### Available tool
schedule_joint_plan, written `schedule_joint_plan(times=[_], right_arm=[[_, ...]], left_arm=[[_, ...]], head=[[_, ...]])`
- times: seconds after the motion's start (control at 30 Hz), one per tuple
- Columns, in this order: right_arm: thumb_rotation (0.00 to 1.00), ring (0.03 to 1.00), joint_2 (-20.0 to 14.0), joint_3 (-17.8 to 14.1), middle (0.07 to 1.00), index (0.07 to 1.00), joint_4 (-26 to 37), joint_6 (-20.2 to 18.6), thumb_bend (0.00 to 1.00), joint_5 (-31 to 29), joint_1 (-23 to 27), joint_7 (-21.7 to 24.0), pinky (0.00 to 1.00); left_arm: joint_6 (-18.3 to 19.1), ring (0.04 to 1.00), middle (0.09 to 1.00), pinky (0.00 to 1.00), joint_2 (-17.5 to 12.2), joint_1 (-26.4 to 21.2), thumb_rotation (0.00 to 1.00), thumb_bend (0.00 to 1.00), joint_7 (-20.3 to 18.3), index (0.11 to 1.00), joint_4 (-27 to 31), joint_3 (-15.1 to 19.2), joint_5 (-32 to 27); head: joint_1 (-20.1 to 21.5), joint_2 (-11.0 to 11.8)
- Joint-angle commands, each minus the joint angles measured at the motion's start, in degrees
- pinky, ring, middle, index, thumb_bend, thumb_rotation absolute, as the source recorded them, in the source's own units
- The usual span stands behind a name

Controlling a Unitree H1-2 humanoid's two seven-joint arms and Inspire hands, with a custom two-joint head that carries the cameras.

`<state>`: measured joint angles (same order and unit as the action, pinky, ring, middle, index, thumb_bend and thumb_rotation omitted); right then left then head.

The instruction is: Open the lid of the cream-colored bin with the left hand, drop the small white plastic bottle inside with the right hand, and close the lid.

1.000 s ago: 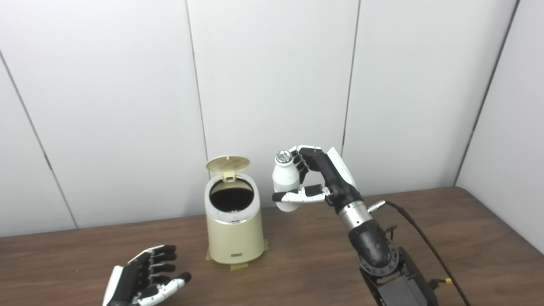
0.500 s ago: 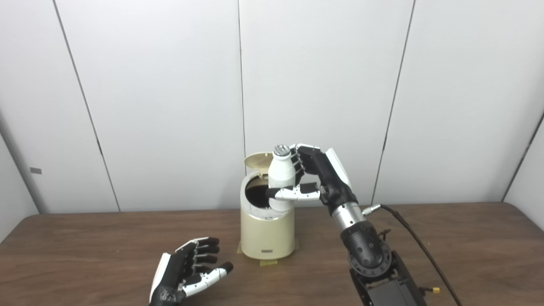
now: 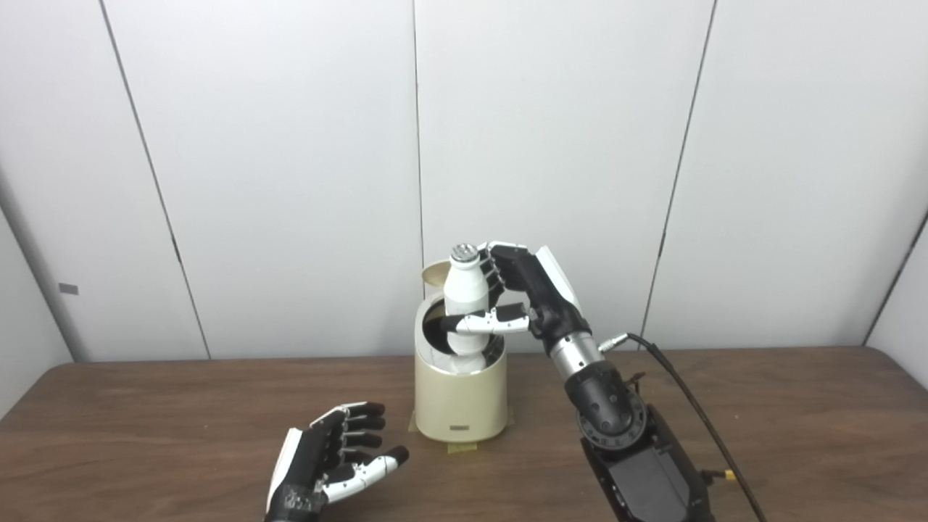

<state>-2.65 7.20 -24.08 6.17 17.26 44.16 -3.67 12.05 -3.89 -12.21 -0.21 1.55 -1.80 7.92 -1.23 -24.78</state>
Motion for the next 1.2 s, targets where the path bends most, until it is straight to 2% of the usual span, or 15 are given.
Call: schedule_joint_plan(times=[0.0,0.33,0.57,0.8,0.83,0.9,0.93,1.0,1.03,1.17], right_arm=[[0.00,0.380,0.22,0.11,0.485,0.537,-0.28,3.60,0.51,0.42,4.48,-1.65,0.30],[0.00,0.374,0.10,1.28,0.486,0.541,-6.82,5.92,0.51,3.78,7.01,-5.95,0.29],[0.00,0.363,-0.19,1.58,0.488,0.554,-11.56,9.19,0.51,4.47,8.83,-8.44,0.29],[0.00,0.369,-0.98,2.35,0.491,0.550,-14.72,12.14,0.51,5.51,9.88,-9.24,0.30],[0.00,0.392,-1.47,2.97,0.484,0.531,-15.10,12.55,0.51,5.73,9.98,-8.19,0.33],[0.00,0.426,-2.50,4.42,0.510,0.510,-15.88,12.99,0.52,6.02,10.21,-5.51,0.42],[0.00,0.542,-2.98,5.11,0.628,0.604,-15.95,12.65,0.71,6.20,10.19,-4.26,0.45],[0.00,0.657,-3.64,5.95,0.741,0.697,-15.84,12.20,0.82,6.58,10.00,-3.09,0.49],[0.00,0.689,-3.82,6.06,0.776,0.726,-15.72,12.16,0.85,6.69,9.83,-2.82,0.50],[0.00,0.740,-4.16,5.88,0.836,0.748,-15.11,12.02,0.85,6.68,9.31,-2.33,0.55]], left_arm=[[-1.58,0.669,0.702,0.61,0.34,-1.92,0.10,0.73,0.37,0.717,1.83,-0.25,0.23],[-1.21,0.666,0.700,0.60,0.69,-1.61,0.11,0.74,0.55,0.717,2.84,-0.82,0.71],[-0.43,0.663,0.702,0.59,0.83,-1.30,0.11,0.73,0.54,0.717,3.84,-0.99,0.89],[0.35,0.657,0.705,0.57,0.84,-1.10,0.10,0.73,0.46,0.718,4.55,-1.28,1.27],[0.45,0.656,0.705,0.57,0.81,-1.09,0.11,0.73,0.43,0.719,4.63,-1.34,1.36],[0.59,0.658,0.704,0.58,0.77,-1.07,0.11,0.73,0.41,0.719,4.72,-1.38,1.46],[0.65,0.657,0.703,0.58,0.78,-1.06,0.10,0.73,0.39,0.718,4.73,-1.35,1.39],[0.81,0.657,0.704,0.57,0.79,-1.05,0.10,0.73,0.36,0.719,4.75,-1.30,1.28],[0.82,0.657,0.704,0.57,0.77,-1.06,0.10,0.73,0.33,0.719,4.73,-1.28,1.23],[0.80,0.658,0.704,0.58,0.75,-1.04,0.10,0.73,0.15,0.719,4.70,-1.22,0.92]], head=[[-0.27,-0.15],[-1.05,-0.73],[-1.35,-1.28],[-1.41,-1.74],[-1.41,-1.82],[-1.32,-1.87],[-1.29,-1.87],[-1.27,-1.95],[-1.23,-1.94],[-1.16,-1.94]])
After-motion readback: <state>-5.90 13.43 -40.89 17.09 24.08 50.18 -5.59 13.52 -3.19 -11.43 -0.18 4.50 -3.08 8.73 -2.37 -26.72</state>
